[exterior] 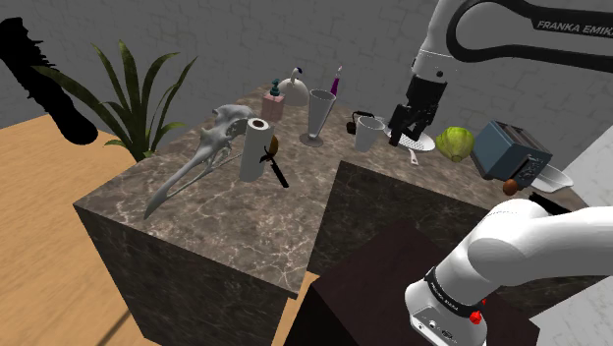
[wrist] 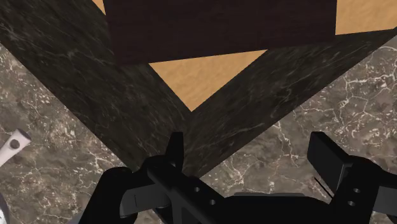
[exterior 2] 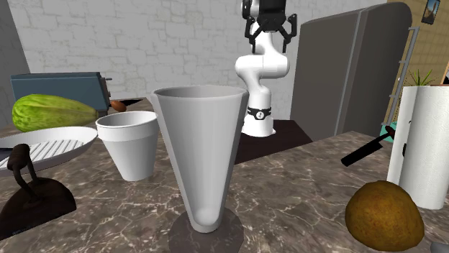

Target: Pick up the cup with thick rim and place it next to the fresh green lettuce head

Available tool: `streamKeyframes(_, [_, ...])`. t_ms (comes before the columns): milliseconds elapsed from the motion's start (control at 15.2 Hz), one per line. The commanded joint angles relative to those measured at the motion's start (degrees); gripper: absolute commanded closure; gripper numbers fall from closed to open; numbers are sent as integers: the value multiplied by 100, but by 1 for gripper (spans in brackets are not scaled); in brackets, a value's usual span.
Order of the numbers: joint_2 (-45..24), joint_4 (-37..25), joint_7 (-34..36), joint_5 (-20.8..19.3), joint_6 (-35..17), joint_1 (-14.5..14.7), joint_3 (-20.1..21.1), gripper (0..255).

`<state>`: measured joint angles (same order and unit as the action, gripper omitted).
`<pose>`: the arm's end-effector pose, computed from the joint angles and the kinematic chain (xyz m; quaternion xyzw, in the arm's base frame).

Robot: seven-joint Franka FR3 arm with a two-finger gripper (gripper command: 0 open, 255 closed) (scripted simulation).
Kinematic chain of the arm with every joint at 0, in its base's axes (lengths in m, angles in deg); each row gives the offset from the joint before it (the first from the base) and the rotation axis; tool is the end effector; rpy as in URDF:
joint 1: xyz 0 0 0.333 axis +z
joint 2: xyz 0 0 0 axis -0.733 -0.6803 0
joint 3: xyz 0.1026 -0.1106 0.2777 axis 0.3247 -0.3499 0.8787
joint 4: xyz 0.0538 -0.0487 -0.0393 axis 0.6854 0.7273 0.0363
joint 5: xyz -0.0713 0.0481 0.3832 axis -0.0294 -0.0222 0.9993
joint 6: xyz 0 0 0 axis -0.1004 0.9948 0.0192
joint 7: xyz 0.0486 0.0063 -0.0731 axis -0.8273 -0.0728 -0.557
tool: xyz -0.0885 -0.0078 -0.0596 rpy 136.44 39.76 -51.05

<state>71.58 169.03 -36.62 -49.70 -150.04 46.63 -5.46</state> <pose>0.3138 -0.0111 0.5397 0.9978 -0.0485 -0.0443 0.0003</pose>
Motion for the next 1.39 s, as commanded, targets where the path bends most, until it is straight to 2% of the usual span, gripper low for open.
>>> streamKeyframes(0, [0,0,0,0,0,0,0,0])
streamKeyframes(660, [-1897,-805,-672,-356,-1187,-281,-678,0])
streamKeyframes(1320, [-3963,-2294,-1390,-185,-1848,-495,-1212,0])
